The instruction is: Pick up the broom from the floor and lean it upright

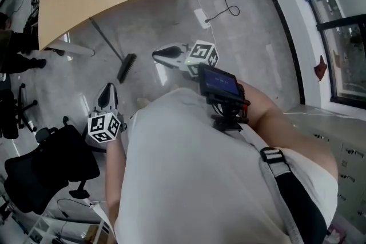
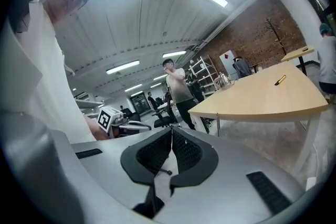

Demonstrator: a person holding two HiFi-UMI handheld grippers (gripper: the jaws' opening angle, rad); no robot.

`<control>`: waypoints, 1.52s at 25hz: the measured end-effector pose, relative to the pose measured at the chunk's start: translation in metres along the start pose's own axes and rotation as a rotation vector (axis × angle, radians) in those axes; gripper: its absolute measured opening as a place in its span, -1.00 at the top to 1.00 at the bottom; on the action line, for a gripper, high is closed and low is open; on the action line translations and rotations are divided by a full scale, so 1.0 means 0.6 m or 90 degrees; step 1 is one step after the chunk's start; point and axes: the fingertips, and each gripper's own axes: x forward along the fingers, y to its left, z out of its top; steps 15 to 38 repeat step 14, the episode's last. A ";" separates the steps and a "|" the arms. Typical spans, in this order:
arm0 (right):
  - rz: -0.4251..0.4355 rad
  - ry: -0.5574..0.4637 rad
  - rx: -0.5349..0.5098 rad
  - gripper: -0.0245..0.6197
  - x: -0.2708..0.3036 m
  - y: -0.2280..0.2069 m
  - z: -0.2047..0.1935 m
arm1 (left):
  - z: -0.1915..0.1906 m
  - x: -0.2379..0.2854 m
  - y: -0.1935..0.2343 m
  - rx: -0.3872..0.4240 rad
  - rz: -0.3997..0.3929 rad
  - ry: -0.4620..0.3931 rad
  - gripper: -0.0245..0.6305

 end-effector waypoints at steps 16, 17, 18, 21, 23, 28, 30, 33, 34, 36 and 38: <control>-0.001 0.023 -0.020 0.87 0.003 0.006 -0.004 | 0.021 0.008 -0.029 -0.016 -0.010 -0.021 0.85; -0.001 0.023 -0.020 0.87 0.003 0.006 -0.004 | 0.021 0.008 -0.029 -0.016 -0.010 -0.021 0.85; -0.001 0.023 -0.020 0.87 0.003 0.006 -0.004 | 0.021 0.008 -0.029 -0.016 -0.010 -0.021 0.85; -0.001 0.023 -0.020 0.87 0.003 0.006 -0.004 | 0.021 0.008 -0.029 -0.016 -0.010 -0.021 0.85; -0.001 0.023 -0.020 0.87 0.003 0.006 -0.004 | 0.021 0.008 -0.029 -0.016 -0.010 -0.021 0.85; -0.001 0.023 -0.020 0.87 0.003 0.006 -0.004 | 0.021 0.008 -0.029 -0.016 -0.010 -0.021 0.85; -0.001 0.023 -0.020 0.87 0.003 0.006 -0.004 | 0.021 0.008 -0.029 -0.016 -0.010 -0.021 0.85; -0.001 0.023 -0.020 0.87 0.003 0.006 -0.004 | 0.021 0.008 -0.029 -0.016 -0.010 -0.021 0.85; -0.001 0.023 -0.020 0.87 0.003 0.006 -0.004 | 0.021 0.008 -0.029 -0.016 -0.010 -0.021 0.85; -0.001 0.023 -0.020 0.87 0.003 0.006 -0.004 | 0.021 0.008 -0.029 -0.016 -0.010 -0.021 0.85; -0.001 0.023 -0.020 0.87 0.003 0.006 -0.004 | 0.021 0.008 -0.029 -0.016 -0.010 -0.021 0.85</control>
